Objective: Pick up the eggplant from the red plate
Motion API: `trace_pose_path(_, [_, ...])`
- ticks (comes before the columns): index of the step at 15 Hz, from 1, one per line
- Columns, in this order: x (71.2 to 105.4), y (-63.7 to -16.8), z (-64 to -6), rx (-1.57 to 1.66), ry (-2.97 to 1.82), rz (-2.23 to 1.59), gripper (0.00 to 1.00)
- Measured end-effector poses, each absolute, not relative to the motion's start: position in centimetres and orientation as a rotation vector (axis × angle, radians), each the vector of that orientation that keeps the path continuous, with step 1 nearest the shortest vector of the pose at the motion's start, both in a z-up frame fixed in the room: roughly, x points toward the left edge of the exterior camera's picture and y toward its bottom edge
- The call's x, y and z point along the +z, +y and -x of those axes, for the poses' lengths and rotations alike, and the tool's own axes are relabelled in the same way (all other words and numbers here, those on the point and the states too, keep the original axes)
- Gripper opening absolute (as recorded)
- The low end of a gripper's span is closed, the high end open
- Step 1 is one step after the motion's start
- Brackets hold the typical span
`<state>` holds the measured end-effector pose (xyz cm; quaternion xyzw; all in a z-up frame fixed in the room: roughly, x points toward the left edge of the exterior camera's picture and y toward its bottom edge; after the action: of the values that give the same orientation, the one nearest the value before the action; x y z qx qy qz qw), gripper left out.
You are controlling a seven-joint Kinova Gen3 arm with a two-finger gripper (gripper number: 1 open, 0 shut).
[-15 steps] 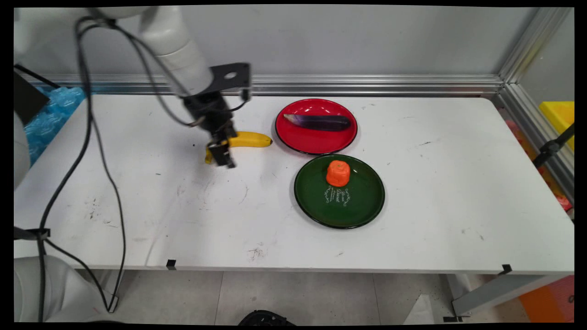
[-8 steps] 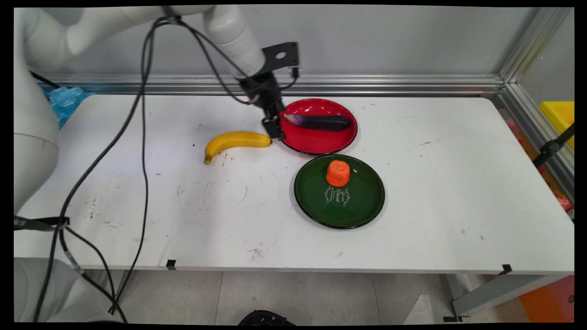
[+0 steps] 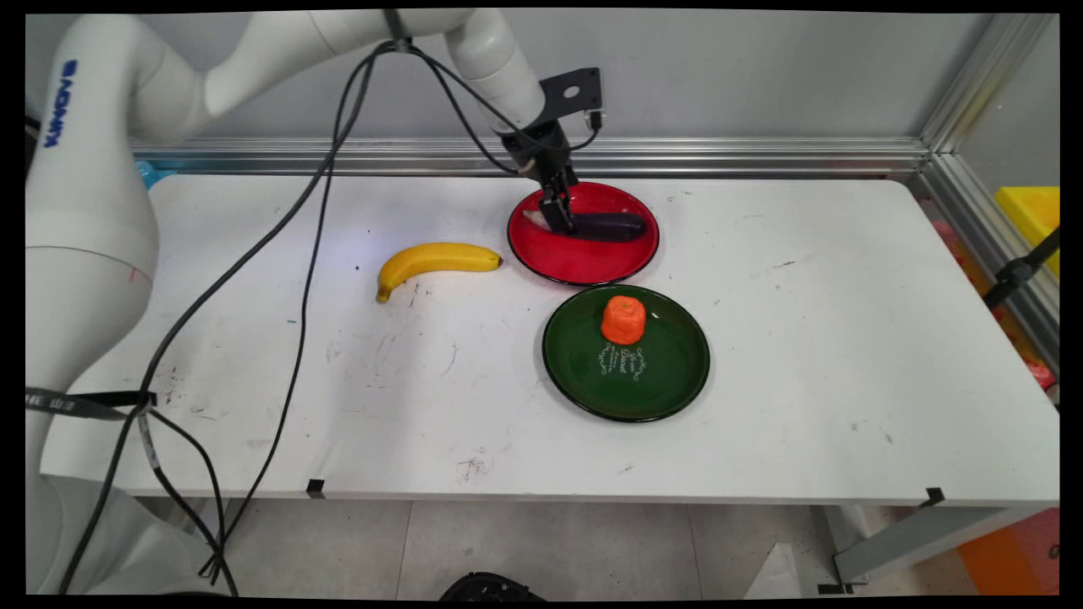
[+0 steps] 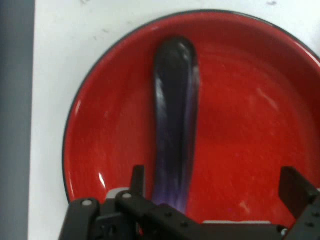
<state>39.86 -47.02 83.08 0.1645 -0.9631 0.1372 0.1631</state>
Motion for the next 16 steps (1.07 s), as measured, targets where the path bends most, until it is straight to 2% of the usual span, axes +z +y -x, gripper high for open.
trace_pose_path(14, [77.5,-52.7,-39.4,0.307,-2.729,-0.440,1.00])
trace_pose_path(15, [77.3,-52.8,-39.4,0.301,-2.728,-0.440,0.00])
trace_pose_path(16, [77.1,-53.0,-39.3,0.296,-2.727,-0.439,0.00])
